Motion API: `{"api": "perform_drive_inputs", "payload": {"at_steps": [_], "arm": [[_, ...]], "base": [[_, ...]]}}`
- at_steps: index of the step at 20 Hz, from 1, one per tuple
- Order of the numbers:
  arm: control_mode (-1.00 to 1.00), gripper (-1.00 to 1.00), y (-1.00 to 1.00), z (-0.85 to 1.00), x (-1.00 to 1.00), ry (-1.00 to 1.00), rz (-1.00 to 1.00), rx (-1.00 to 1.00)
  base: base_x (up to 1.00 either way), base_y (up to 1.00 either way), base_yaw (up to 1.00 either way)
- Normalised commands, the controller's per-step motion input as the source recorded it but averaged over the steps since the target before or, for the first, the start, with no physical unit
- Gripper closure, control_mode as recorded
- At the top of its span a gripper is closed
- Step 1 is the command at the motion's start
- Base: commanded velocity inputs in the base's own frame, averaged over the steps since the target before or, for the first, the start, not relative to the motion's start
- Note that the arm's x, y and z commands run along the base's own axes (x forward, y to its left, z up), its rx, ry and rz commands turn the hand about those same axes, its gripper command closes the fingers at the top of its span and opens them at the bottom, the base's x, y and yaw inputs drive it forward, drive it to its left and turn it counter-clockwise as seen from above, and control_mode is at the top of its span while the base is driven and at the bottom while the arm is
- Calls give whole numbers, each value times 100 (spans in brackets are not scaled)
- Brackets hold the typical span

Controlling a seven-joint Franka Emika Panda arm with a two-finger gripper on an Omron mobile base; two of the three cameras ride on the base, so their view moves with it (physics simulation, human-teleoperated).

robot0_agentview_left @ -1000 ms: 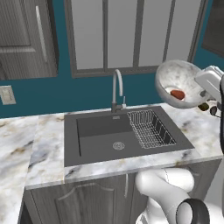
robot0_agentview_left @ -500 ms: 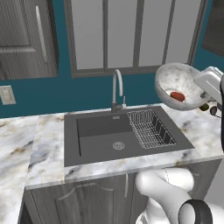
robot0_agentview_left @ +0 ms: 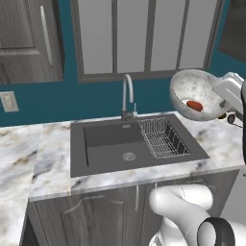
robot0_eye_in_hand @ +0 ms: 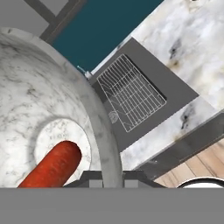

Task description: Pick the carrot from the sink and place it in the bowl. Then pick the bowl and place it in the microwave. Then close the microwave door and press the start button.

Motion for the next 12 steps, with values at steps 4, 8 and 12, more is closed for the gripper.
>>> {"api": "perform_drive_inputs", "payload": {"at_steps": [4, 8, 12], "arm": [[100, 100, 0, 0, 0, 0, 0, 0], [100, 100, 0, 0, 0, 0, 0, 0], [100, 100, 0, 0, 0, 0, 0, 0]], "base": [[-68, 0, 0], [-71, 0, 0], [-34, 0, 0]]}}
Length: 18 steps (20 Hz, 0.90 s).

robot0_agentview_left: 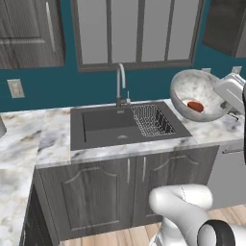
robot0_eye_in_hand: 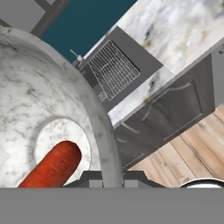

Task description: Pick the carrot from the sink and place it in the bowl. Then pick the bowl and place it in the microwave. Then close the microwave door and press the start button.

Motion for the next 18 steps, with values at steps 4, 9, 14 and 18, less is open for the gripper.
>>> {"api": "perform_drive_inputs", "payload": {"at_steps": [4, 9, 14, 18], "arm": [[100, 100, 0, 0, 0, 0, 0, 0], [100, 100, 0, 0, 0, 0, 0, 0], [100, 100, 0, 0, 0, 0, 0, 0], [100, 100, 0, 0, 0, 0, 0, 0]], "base": [[0, 0, 0], [0, -2, 5], [-7, -20, 36], [-4, -11, 42]]}}
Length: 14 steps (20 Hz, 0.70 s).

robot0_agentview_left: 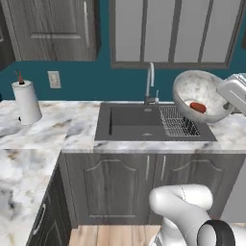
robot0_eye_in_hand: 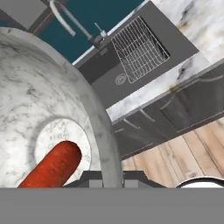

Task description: Pick the carrot from the sink and place it in the bowl. Then pick the bowl and place it in the microwave. Then close the microwave door and press the start button.

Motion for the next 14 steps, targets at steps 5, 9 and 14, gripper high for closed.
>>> {"api": "perform_drive_inputs", "payload": {"at_steps": [5, 9, 14], "arm": [[100, 100, 0, 0, 0, 0, 0, 0], [100, 100, 0, 0, 0, 0, 0, 0], [100, 100, 0, 0, 0, 0, 0, 0]], "base": [[-13, -7, 52], [-13, -2, 56], [-9, 0, 59]]}}
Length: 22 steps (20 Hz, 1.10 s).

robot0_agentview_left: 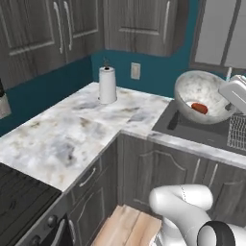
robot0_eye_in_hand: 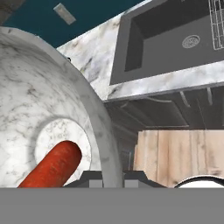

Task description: Pick the carrot from the sink and place it in the bowl. Then pick the bowl and place it in the microwave. Then close the microwave door and press the start button.

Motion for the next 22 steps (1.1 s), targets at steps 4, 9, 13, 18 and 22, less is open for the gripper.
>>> {"api": "perform_drive_inputs", "payload": {"at_steps": [4, 9, 13, 18, 22], "arm": [[100, 100, 0, 0, 0, 0, 0, 0], [100, 100, 0, 0, 0, 0, 0, 0], [100, 100, 0, 0, 0, 0, 0, 0], [100, 100, 0, 0, 0, 0, 0, 0], [100, 100, 0, 0, 0, 0, 0, 0]], "base": [[-3, -2, 60], [0, -5, 61], [0, -5, 60], [0, 0, 55], [0, 0, 48]]}}
